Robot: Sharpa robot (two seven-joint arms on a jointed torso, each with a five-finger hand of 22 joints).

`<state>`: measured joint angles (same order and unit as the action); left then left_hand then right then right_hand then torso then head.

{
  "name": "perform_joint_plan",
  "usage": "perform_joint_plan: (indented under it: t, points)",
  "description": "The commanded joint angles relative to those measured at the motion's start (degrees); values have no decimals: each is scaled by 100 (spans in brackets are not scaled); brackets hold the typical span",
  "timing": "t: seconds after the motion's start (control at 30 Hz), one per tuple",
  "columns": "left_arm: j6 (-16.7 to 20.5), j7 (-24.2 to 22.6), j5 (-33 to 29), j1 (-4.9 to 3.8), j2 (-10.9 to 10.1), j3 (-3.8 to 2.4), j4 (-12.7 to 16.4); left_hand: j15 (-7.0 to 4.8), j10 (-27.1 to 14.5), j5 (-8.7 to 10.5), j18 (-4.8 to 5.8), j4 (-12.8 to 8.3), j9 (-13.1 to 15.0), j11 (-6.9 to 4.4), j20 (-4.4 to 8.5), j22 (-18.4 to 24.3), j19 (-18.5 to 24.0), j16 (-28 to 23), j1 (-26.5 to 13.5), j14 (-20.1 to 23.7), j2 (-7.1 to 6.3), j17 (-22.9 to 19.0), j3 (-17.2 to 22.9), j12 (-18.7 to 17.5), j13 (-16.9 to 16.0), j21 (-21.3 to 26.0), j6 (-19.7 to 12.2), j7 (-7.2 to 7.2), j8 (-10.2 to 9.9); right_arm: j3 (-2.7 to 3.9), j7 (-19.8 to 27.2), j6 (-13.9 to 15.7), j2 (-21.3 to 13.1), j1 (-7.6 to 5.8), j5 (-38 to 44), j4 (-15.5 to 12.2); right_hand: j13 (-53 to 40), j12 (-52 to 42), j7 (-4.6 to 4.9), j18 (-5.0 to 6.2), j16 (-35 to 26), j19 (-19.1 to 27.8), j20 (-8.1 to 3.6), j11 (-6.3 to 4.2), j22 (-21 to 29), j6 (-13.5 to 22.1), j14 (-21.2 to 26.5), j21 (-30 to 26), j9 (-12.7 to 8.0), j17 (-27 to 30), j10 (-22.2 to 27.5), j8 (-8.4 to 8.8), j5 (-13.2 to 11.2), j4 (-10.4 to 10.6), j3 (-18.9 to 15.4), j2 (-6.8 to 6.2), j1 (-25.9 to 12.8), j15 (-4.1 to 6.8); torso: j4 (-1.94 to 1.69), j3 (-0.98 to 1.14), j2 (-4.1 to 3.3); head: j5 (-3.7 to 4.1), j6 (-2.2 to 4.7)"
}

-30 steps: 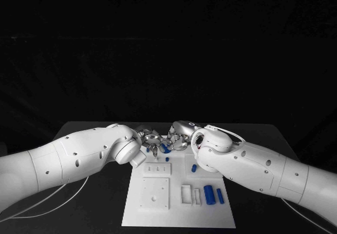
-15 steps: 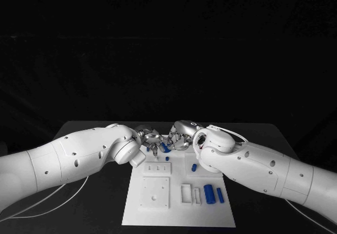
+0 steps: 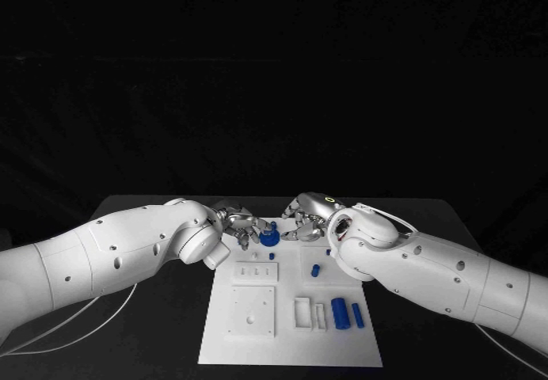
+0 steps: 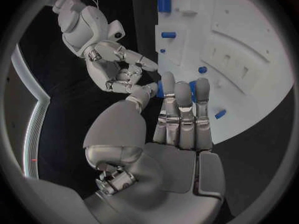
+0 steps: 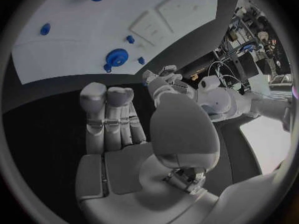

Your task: Assemble the parts on the task board

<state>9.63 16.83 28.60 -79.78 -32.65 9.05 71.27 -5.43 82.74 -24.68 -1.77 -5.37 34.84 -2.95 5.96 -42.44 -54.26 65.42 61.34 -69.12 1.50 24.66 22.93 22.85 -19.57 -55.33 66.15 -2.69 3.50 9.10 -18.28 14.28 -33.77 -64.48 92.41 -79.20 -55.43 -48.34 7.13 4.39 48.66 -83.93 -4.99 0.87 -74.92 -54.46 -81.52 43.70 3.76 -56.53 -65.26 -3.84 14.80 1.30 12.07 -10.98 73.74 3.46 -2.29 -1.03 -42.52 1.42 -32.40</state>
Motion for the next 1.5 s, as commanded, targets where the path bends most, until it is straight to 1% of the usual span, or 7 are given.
perform_joint_plan:
  t: [0.03,0.37,0.6,0.7,0.83,0.93,1.5]
  points:
    - [-139,-39,110,-3,-15,-5,-28,1,32,-43,-69,-620,1663,4,51,-10,8,19,-3,-45,19,8,574,13,-9,-26,207,176,30,15,90,180,-155,9,-373,-72,95,-24,16,129,-115,-136,60,10,-409,186,88,-231,-15,75,72,32,-10,154,-145,-38,113,-15,9,15,2,-79,-17]
    - [-269,49,207,-5,-96,-3,-90,-14,66,0,-67,-636,1560,-11,66,-36,-13,41,-3,-85,13,40,557,38,-48,-53,256,188,25,185,139,217,-738,16,-818,-242,400,-45,18,152,-236,-167,71,10,-380,204,143,-793,-17,190,129,35,47,321,-135,-25,257,-21,54,26,6,-107,-48]
    - [-338,231,584,-4,-130,12,-18,-89,280,34,-51,-626,1507,-93,125,-61,-160,155,-48,-289,-97,112,479,134,-117,-108,497,283,44,564,418,626,-996,10,-1726,-125,476,-56,-10,140,-248,-216,42,-25,-403,-127,101,-852,-3,214,99,25,368,182,35,33,186,6,102,51,18,-124,-118]
    - [-343,314,884,-2,-130,74,62,-138,342,-180,-21,-662,1616,-128,186,-63,-314,226,-94,-353,-171,222,532,250,-189,-11,610,331,31,738,503,707,-1047,4,-1982,-48,497,-67,-9,137,-253,-229,40,-26,-414,-133,99,-885,-2,218,100,23,402,123,47,51,146,8,102,54,35,-131,-157]
    - [-206,487,1114,-2,-57,181,144,-125,382,-235,2,-630,1888,-100,157,-139,-349,189,-107,-354,-263,381,497,488,-236,163,800,384,42,1103,572,701,-1064,0,-2144,101,581,-16,-5,149,-287,-209,48,-23,-381,-114,128,-1092,-3,241,100,24,434,94,42,55,126,0,55,67,69,-185,-231]
    - [-116,635,1217,-2,7,253,162,-122,381,-259,6,-567,2137,-125,147,-317,-413,103,-113,-392,-310,533,510,642,-182,333,850,408,29,1253,602,716,-1051,-22,-2363,293,596,-23,-8,147,-283,-218,46,-26,-384,-121,121,-1099,-3,243,97,24,479,76,29,67,125,3,36,65,102,-164,-292]
    - [-67,1086,1795,51,280,393,89,-180,399,-648,-13,-578,2582,-215,187,-972,-675,117,-194,-625,-396,834,555,1106,-199,635,1051,499,36,1381,649,726,-888,-61,-2799,498,650,-40,-7,144,-280,-241,40,-31,-398,-122,118,-1146,-3,249,105,24,741,28,7,88,96,8,50,72,136,-168,-457]
